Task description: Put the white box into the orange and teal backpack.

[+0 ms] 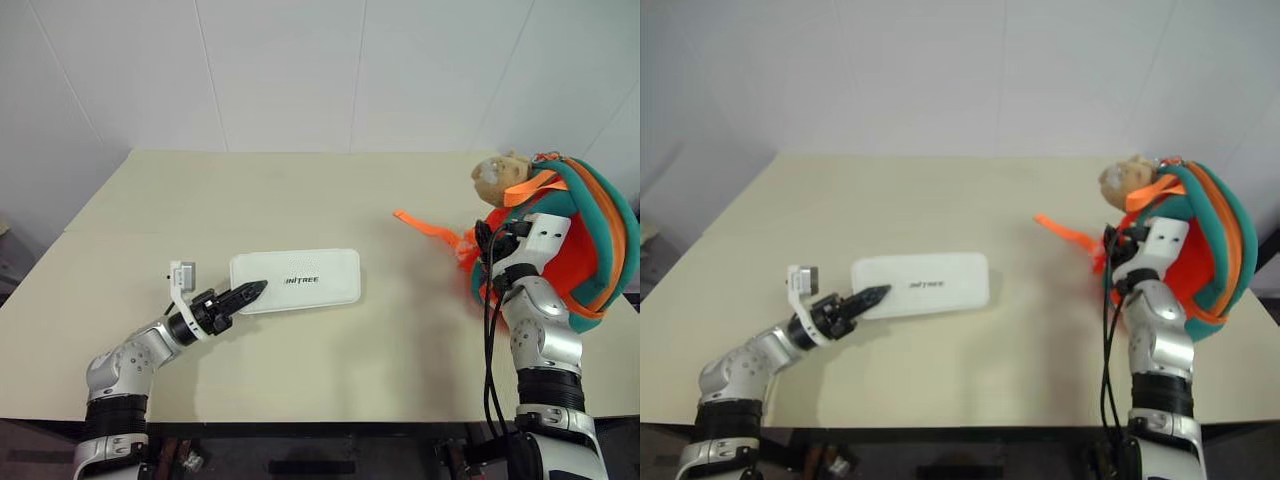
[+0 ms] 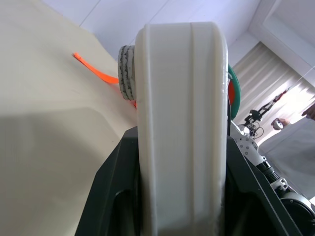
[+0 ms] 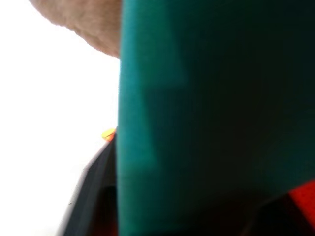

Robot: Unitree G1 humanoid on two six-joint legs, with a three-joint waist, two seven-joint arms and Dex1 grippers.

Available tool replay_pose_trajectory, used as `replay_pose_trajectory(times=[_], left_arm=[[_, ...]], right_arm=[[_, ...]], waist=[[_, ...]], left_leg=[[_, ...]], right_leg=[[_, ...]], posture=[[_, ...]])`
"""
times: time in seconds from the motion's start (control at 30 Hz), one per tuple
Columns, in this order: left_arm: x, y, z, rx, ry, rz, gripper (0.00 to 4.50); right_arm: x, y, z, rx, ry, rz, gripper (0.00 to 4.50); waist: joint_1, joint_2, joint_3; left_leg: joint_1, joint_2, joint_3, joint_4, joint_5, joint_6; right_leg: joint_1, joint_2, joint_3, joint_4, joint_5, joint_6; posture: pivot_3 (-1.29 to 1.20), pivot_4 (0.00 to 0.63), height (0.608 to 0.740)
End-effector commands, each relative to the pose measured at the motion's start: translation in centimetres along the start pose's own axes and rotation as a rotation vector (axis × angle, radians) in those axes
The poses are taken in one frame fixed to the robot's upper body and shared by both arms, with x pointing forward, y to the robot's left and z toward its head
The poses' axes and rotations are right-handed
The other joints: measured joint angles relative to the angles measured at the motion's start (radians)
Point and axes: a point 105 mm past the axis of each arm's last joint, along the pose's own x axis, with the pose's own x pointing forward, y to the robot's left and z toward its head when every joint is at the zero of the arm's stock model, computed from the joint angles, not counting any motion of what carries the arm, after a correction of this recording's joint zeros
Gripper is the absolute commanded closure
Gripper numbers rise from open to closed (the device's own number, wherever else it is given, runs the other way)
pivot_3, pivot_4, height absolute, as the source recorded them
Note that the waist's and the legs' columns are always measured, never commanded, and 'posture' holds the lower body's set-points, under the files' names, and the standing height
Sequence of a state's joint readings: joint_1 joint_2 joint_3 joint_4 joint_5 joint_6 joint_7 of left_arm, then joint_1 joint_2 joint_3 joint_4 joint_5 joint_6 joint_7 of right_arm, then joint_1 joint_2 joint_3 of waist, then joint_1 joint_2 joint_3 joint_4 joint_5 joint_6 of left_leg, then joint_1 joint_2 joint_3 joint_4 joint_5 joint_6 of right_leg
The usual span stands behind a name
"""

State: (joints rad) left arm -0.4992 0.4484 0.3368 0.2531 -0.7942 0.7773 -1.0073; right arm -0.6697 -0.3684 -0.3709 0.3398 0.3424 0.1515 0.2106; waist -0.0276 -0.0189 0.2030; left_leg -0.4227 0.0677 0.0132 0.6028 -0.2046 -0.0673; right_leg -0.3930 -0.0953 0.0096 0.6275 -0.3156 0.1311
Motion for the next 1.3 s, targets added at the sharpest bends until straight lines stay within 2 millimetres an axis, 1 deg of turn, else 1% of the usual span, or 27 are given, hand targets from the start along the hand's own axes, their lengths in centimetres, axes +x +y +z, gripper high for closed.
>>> replay_pose_trajectory(times=[0.03,0.1,0.13,0.23,0.3,0.4,0.5,0.53,0.57,0.63,0.7,0.73,0.8,0.9,0.97,1.03,1.1,1.23,1.27,1.3], left_arm=[[-0.9,-0.4,1.4,0.057,-0.037,-0.008,3.15],[-1.2,-0.4,1.7,0.073,-0.041,0.004,3.15],[-1.3,-0.4,1.9,0.082,-0.041,0.009,3.15],[-1.9,-0.3,2.6,0.109,-0.043,0.026,3.15],[-2.3,-0.2,3.2,0.128,-0.053,0.046,3.15],[-3.2,0.1,4.1,0.161,-0.067,0.081,3.15],[-3.8,0.5,4.8,0.187,-0.09,0.11,3.15],[-4.0,0.6,5.0,0.196,-0.097,0.119,3.15],[-4.1,0.6,5.2,0.201,-0.101,0.124,3.15],[-4.9,0.7,5.7,0.217,-0.099,0.146,3.15],[-5.7,1.0,6.3,0.231,-0.102,0.17,3.15],[-5.9,1.1,6.5,0.236,-0.106,0.182,3.15],[-6.2,1.3,6.7,0.241,-0.111,0.191,3.15],[-6.4,1.4,6.8,0.242,-0.116,0.192,3.15],[-6.5,1.4,6.8,0.244,-0.121,0.193,3.15],[-6.6,1.3,6.9,0.246,-0.126,0.193,3.15],[-6.9,1.2,7.1,0.253,-0.124,0.193,3.15],[-7.3,0.7,7.1,0.275,-0.094,0.186,3.15],[-7.4,0.4,7.1,0.285,-0.07,0.186,3.15],[-7.2,-0.3,7.2,0.328,-0.041,0.165,3.15]], right_arm=[[0.3,0.6,1.7,0.027,-0.072,0.049,3.7],[0.4,0.8,1.6,0.041,-0.061,0.071,4.27],[0.4,1.4,1.6,0.053,-0.059,0.108,4.41],[0.5,3.2,1.7,0.084,-0.032,0.214,4.44],[0.4,5.5,2.1,0.11,-0.006,0.34,4.44],[-0.7,10.1,3.0,0.155,0.052,0.589,4.44],[-2.9,14.0,3.7,0.207,0.122,0.834,4.44],[-3.9,15.2,3.9,0.226,0.144,0.913,4.44],[-4.5,15.8,4.1,0.238,0.158,0.962,4.44],[-7.6,18.2,5.1,0.29,0.215,1.183,4.44],[-9.9,19.5,6.2,0.359,0.268,1.341,4.44],[-10.7,19.8,6.9,0.406,0.291,1.402,4.44],[-11.8,20.1,7.9,0.464,0.327,1.477,4.44],[-13.2,19.9,8.6,0.511,0.405,1.557,4.44],[-13.8,19.2,8.1,0.519,0.49,1.565,4.44],[-14.0,18.2,7.2,0.528,0.578,1.538,4.44],[-13.6,17.0,6.0,0.53,0.639,1.473,4.44],[-13.2,15.7,4.9,0.518,0.689,1.418,4.44],[-13.2,15.4,4.6,0.521,0.706,1.411,4.44],[-13.1,15.0,4.2,0.522,0.721,1.392,4.44]], waist=[[-0.001,0.0,0.0],[-0.004,0.0,0.0],[-0.004,0.0,0.0],[-0.005,0.0,0.0],[-0.005,0.0,0.0],[-0.007,0.001,0.0],[-0.007,0.001,0.0],[-0.007,0.001,0.0],[-0.006,0.001,0.0],[-0.003,0.001,0.0],[-0.003,0.001,0.0],[-0.003,0.0,0.0],[-0.001,0.0,0.0],[0.003,0.0,0.0],[0.008,-0.001,0.001],[0.013,-0.001,0.0],[0.015,-0.002,0.0],[0.02,-0.002,0.0],[0.018,-0.002,0.0],[0.018,-0.002,0.0]], left_leg=[[0.0,0.0,0.0,0.0,0.0,0.0],[0.0,0.0,0.0,0.0,0.0,0.0],[0.001,0.0,0.0,0.0,0.0,0.0],[0.001,0.0,0.0,0.0,0.0,0.0],[0.001,0.0,0.0,0.0,0.0,0.0],[0.001,0.0,0.0,0.0,0.0,0.0],[0.0,0.001,0.0,-0.001,0.0,0.0],[0.001,0.001,0.0,-0.001,0.0,0.0],[0.001,0.001,0.0,-0.002,0.0,0.0],[0.0,0.001,0.0,-0.003,0.0,0.001],[0.0,0.001,0.0,-0.004,0.0,0.001],[0.0,0.001,0.001,-0.005,0.0,0.001],[0.0,0.001,0.001,-0.005,0.0,0.001],[0.0,0.001,0.001,-0.005,-0.001,0.001],[0.0,0.001,0.001,-0.005,-0.001,0.001],[-0.001,0.001,0.001,-0.005,-0.001,0.002],[-0.001,0.001,0.001,-0.005,-0.001,0.002],[-0.001,0.001,0.001,-0.004,-0.001,0.002],[-0.001,0.001,0.001,-0.004,-0.001,0.002],[-0.001,0.001,0.001,-0.004,-0.001,0.002]], right_leg=[[0.0,0.0,0.0,0.0,0.0,0.0],[0.0,0.0,0.0,0.0,0.0,0.0],[0.0,0.0,0.0,0.0,0.0,0.0],[0.0,0.0,0.0,0.001,0.0,0.0],[0.0,0.0,0.0,0.001,0.0,0.0],[-0.001,0.0,0.0,0.001,0.0,0.0],[-0.001,0.001,0.0,0.001,0.0,0.0],[-0.001,0.001,0.0,0.001,0.0,0.0],[-0.001,0.001,0.0,0.001,0.0,0.0],[-0.002,0.001,0.0,0.0,0.0,0.0],[-0.003,0.001,0.0,0.0,0.0,0.0],[-0.003,0.001,0.0,0.0,0.0,0.0],[-0.003,0.001,0.0,0.0,-0.001,-0.001],[-0.003,0.0,-0.001,-0.001,-0.001,-0.001],[-0.003,0.0,-0.001,-0.001,-0.001,-0.002],[-0.003,0.0,-0.001,-0.001,-0.001,-0.002],[-0.003,0.0,-0.001,-0.002,-0.001,-0.002],[-0.003,0.0,-0.001,-0.002,-0.001,-0.002],[-0.003,0.0,-0.001,-0.002,-0.001,-0.002],[-0.003,0.0,-0.001,-0.002,-0.001,-0.002]], posture=[[0.0,0.15,0.74],[0.0,0.15,0.74],[0.0,0.15,0.74],[0.0,0.15,0.74],[0.0,0.15,0.74],[0.0,0.15,0.74],[0.0,0.15,0.74],[0.0,0.15,0.74],[0.0,0.15,0.74],[0.0,0.15,0.74],[0.0,0.15,0.74],[0.0,0.15,0.74],[0.0,0.15,0.74],[0.0,0.15,0.74],[0.0,0.15,0.74],[0.0,0.15,0.74],[0.0,0.15,0.74],[0.0,0.15,0.74],[0.0,0.15,0.74],[0.0,0.15,0.74]])
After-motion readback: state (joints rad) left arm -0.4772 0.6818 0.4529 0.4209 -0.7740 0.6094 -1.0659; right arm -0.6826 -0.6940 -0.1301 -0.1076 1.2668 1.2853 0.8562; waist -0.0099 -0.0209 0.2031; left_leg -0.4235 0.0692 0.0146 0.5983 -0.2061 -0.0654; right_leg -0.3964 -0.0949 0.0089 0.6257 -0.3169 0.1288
